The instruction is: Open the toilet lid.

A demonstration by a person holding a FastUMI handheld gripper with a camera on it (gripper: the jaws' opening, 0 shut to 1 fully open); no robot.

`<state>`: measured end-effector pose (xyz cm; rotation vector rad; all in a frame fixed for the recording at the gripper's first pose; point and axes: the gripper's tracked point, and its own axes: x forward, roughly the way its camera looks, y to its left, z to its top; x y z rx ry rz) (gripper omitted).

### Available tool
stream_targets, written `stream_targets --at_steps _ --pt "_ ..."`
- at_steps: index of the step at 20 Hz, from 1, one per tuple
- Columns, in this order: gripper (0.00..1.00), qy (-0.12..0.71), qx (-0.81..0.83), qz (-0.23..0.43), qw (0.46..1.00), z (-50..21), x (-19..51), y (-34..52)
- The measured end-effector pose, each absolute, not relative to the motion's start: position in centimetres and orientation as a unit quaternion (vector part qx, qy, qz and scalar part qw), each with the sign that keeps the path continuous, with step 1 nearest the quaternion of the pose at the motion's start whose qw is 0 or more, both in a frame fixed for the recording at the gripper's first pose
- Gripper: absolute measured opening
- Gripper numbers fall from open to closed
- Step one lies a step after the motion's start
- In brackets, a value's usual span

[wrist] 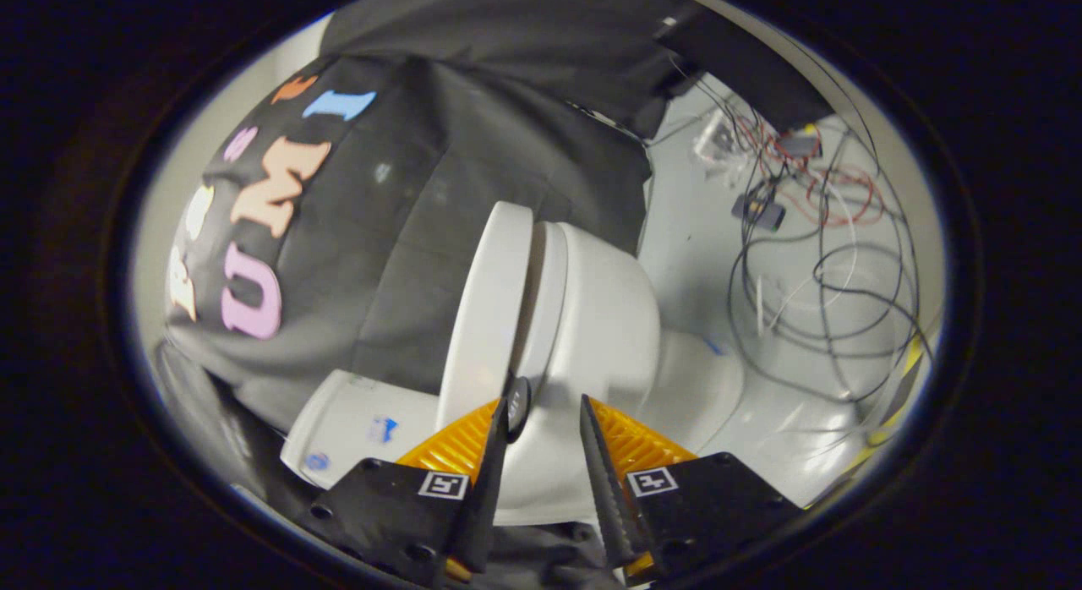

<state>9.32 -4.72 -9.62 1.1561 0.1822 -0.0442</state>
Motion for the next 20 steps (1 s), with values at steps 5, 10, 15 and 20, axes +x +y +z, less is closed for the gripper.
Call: stream_targets --at_steps 5,10,15,20 --pt "0.14 0.090 0.639 -0.004 0.764 -9.8 9.5 -4.6" --pt "0.01 0.115 0.557 -0.038 0.822 -9.3 9.8 -4.4" --pt "0.01 0.126 0.560 -0.089 0.814 -8.8 9.1 -4.2" --pt "0.01 0.137 0.539 -0.141 0.819 -8.0 8.6 -3.7"
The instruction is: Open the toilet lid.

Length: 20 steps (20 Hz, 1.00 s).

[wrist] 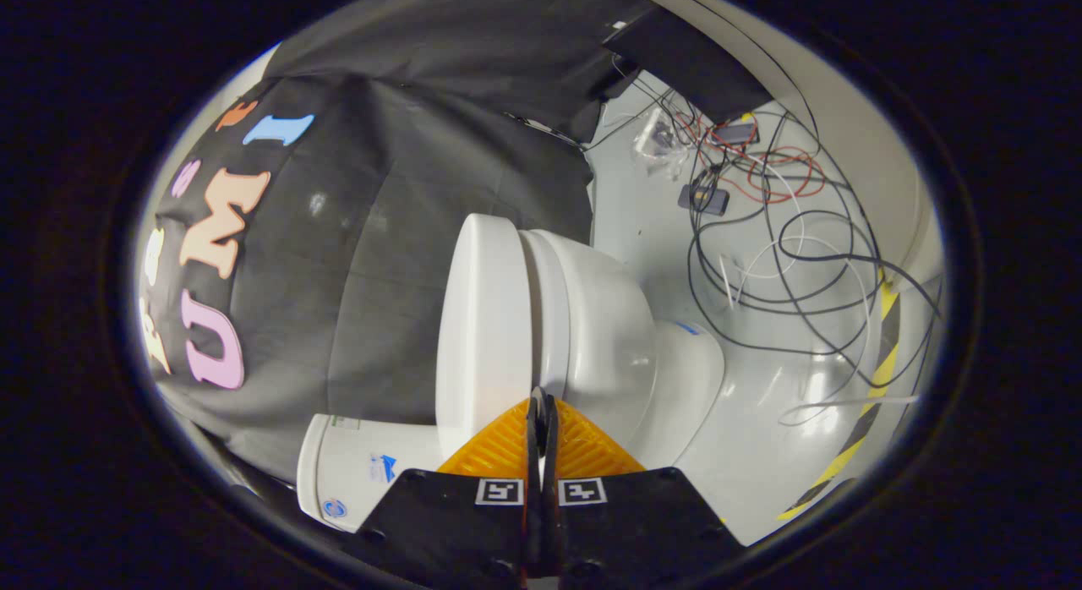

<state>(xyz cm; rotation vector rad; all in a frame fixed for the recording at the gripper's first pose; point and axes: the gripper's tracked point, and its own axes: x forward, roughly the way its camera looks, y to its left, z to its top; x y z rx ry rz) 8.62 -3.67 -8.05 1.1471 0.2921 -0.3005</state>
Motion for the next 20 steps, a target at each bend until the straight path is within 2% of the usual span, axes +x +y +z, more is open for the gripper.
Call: stream_targets --at_steps 20 --pt "0.01 0.090 0.432 -0.123 0.889 5.1 8.0 1.5"
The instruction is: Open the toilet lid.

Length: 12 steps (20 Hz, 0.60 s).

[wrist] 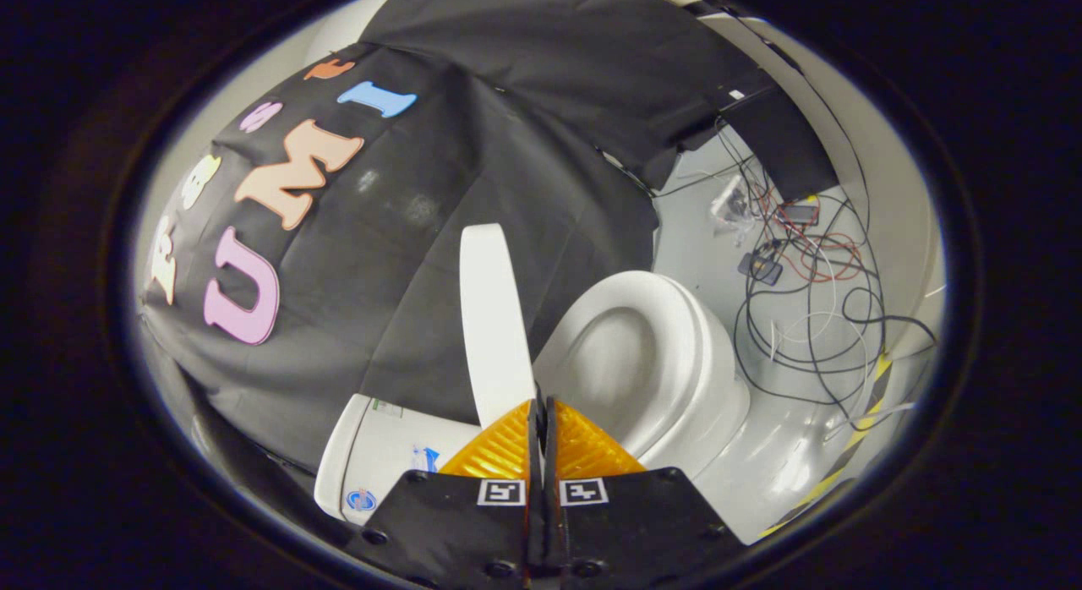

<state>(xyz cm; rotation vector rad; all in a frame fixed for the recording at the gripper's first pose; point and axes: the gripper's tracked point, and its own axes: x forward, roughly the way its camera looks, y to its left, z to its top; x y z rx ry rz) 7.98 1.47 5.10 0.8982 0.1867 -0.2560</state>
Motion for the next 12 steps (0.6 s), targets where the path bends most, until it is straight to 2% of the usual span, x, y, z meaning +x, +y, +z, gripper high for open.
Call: stream_targets --at_steps 12 --pt "0.01 0.093 0.374 -0.121 0.915 8.7 8.1 4.3"
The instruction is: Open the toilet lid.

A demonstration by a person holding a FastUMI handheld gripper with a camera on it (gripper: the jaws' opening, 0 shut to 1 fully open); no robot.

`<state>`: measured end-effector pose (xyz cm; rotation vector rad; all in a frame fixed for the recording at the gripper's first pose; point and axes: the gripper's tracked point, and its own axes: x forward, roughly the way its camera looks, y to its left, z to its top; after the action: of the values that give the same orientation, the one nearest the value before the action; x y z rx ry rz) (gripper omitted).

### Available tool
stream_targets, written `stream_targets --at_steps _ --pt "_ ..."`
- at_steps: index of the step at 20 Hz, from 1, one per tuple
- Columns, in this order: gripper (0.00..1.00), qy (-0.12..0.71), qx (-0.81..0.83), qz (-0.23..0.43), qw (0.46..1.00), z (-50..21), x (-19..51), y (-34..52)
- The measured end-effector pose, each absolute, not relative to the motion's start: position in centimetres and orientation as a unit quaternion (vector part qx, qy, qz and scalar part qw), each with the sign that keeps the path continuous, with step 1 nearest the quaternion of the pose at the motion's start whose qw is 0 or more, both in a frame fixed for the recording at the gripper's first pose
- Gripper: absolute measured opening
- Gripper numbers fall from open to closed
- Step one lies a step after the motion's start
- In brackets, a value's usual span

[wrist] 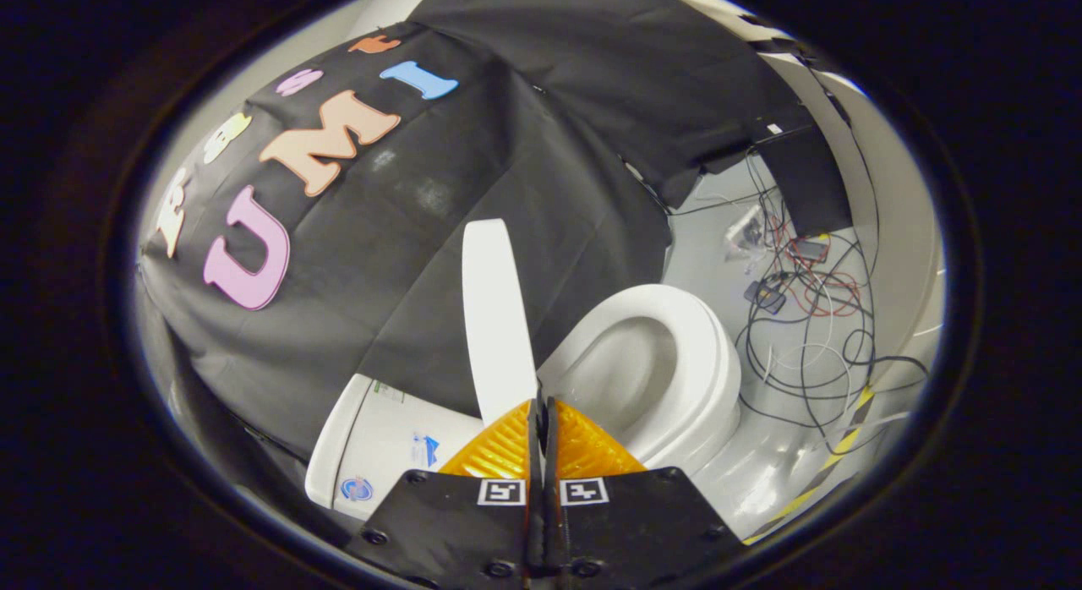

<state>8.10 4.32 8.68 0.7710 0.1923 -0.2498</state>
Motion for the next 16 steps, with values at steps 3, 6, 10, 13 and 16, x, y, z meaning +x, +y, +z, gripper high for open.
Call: stream_targets --at_steps 3,6,10,13,16 --pt "0.01 0.087 0.362 -0.117 0.921 9.7 8.2 5.5" --pt "0.01 0.081 0.345 -0.116 0.928 10.8 8.1 6.7" --pt "0.01 0.084 0.311 -0.114 0.940 12.0 8.3 8.4" --pt "0.01 0.082 0.295 -0.110 0.946 12.9 8.3 9.9" --pt "0.01 0.076 0.277 -0.104 0.952 13.8 8.3 11.5"
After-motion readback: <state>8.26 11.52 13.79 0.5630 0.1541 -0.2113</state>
